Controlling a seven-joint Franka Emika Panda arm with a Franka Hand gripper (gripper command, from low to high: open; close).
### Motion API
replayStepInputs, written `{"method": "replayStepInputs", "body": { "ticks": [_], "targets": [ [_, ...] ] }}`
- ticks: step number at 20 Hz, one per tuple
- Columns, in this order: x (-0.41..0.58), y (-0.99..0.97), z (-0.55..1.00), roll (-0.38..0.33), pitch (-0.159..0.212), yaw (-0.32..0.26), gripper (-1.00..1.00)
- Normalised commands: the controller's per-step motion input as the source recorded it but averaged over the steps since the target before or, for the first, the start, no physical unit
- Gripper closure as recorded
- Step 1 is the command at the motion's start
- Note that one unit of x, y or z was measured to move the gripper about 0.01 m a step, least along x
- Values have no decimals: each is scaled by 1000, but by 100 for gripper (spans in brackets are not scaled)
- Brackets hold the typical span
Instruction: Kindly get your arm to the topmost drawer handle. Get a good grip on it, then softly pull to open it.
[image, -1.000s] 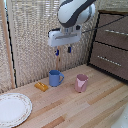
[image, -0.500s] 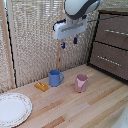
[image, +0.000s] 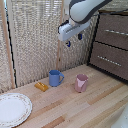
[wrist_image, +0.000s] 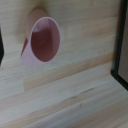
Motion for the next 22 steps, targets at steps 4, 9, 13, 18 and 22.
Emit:
{"method": "replayStepInputs", "body": {
  "ticks": [4,9,13,18,22],
  "targets": [
    [-56,-274,0,-364,-85,128,-100],
    [-45,-299,0,-375,-35,97,-100],
    [-20,-303,-1,-375,0,72,-100],
    [-91,-318,-31,-375,-10,91,-100],
    [-91,-320,-29,-375,-6,89,-100]
  ]
}}
